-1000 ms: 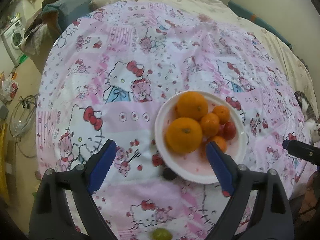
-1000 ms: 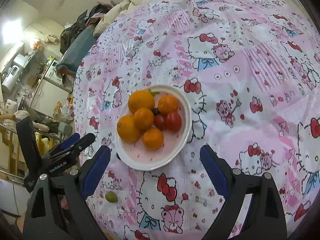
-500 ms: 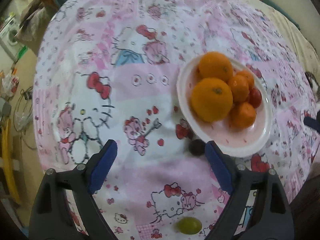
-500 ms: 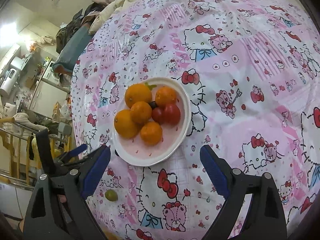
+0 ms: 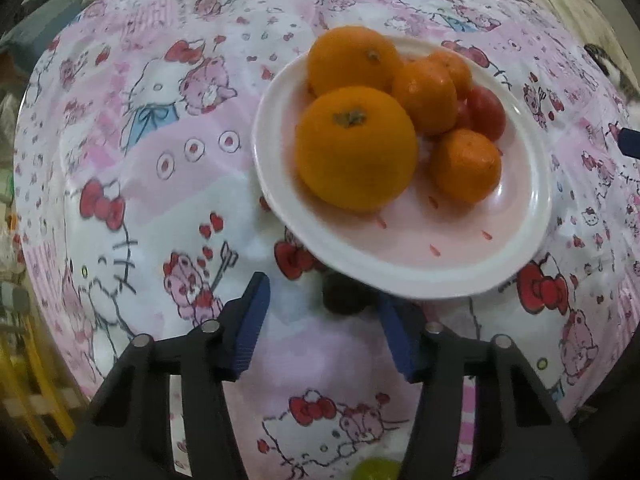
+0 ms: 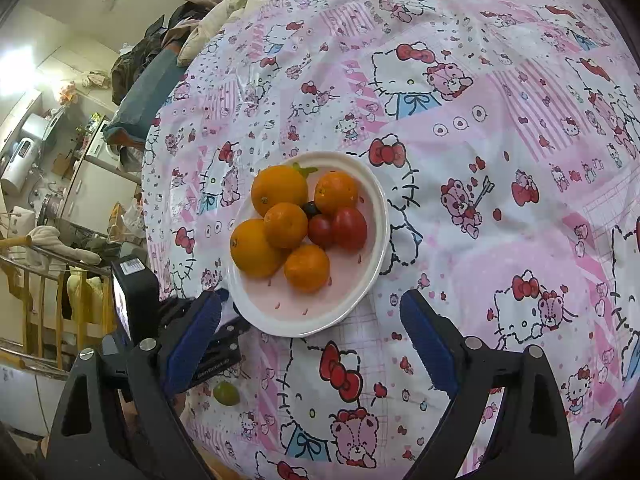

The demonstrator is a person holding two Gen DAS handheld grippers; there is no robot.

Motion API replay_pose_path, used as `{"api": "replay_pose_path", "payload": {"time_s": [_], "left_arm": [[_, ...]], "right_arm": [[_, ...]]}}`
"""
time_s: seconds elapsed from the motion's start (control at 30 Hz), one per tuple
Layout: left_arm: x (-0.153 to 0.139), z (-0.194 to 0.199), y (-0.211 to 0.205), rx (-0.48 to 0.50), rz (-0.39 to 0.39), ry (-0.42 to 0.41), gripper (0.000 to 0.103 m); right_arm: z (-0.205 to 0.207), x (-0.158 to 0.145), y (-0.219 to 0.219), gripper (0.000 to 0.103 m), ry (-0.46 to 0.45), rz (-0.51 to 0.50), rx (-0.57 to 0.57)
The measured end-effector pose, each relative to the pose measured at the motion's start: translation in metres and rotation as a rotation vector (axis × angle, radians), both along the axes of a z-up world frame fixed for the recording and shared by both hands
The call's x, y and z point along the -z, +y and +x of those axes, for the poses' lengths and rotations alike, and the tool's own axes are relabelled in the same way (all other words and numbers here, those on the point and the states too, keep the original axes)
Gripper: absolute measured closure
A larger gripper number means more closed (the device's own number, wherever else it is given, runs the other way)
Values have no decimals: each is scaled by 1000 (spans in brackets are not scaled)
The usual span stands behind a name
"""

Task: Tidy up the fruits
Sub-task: 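Grasp the second dark grape beside the plate with the left tool, then grasp the green grape with the right tool while the left tool holds its dark grape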

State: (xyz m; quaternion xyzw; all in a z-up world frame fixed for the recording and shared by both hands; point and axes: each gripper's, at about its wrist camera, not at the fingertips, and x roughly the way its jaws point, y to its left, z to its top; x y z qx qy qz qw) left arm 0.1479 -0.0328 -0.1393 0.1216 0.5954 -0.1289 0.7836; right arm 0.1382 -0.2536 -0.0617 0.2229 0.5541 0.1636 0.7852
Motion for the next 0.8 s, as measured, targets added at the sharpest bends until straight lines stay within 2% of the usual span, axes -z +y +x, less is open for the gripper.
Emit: {"api": "replay_pose_path", "payload": {"time_s": [0.1, 0.13, 0.27, 0.37, 0.67, 0.8], "left_arm": [[1, -1, -3, 6, -12, 5, 70], [1, -1, -6, 16, -15, 7, 81], [-1, -1, -14, 22, -5, 6, 82], [-3, -2, -7, -8, -36, 21, 82], [-17, -17, 13, -81, -52, 56, 82], [-36, -25, 22, -142, -42, 17, 83]], "right_arm": [[1, 2, -1, 10, 9, -3, 6], [2, 3, -2, 10, 9, -6, 7], [1, 3, -1, 10, 12, -19, 6], [0, 4, -1, 10, 13, -31, 3], [-5, -6, -1, 10, -10, -47, 1], [-8, -11, 1, 10, -18, -51, -4]]}}
